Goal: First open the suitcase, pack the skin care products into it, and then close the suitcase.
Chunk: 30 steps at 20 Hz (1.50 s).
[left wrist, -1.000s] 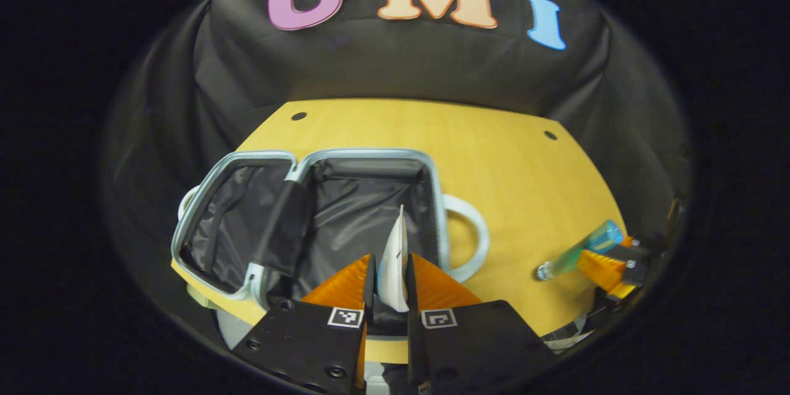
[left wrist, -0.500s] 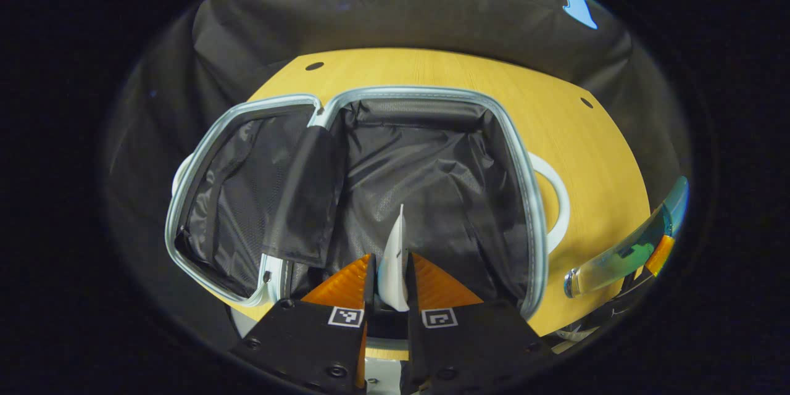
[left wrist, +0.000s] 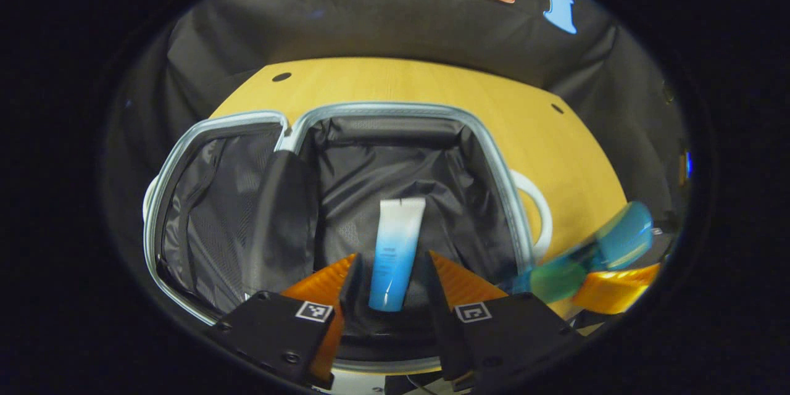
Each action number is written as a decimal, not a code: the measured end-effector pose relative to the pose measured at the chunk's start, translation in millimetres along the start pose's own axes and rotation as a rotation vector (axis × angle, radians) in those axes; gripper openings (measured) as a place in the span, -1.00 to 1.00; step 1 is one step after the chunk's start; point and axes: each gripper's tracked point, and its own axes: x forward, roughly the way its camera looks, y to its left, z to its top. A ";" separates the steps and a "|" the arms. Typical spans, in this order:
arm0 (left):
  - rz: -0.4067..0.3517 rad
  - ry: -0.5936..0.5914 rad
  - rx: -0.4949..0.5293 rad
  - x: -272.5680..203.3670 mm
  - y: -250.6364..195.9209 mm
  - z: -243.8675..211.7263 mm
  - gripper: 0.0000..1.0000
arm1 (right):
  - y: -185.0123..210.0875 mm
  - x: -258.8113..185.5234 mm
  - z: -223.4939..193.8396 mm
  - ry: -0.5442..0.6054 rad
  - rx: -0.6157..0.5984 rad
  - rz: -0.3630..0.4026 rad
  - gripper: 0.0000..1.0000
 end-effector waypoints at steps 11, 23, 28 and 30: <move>0.097 -0.162 -0.160 -64.5 131.1 26.8 0.25 | 2.6 57.2 10.4 0.004 0.072 -0.102 0.27; 0.384 -0.252 -0.309 -97.5 336.3 48.0 0.58 | -10.3 27.8 56.4 -0.173 0.054 -0.181 0.96; 0.418 -0.165 -0.381 -68.3 396.0 34.0 0.49 | -22.6 9.2 60.4 -0.208 0.053 -0.245 0.96; 0.396 -0.112 -0.432 -52.0 408.1 20.1 0.49 | -26.4 1.8 59.5 -0.220 0.050 -0.269 0.96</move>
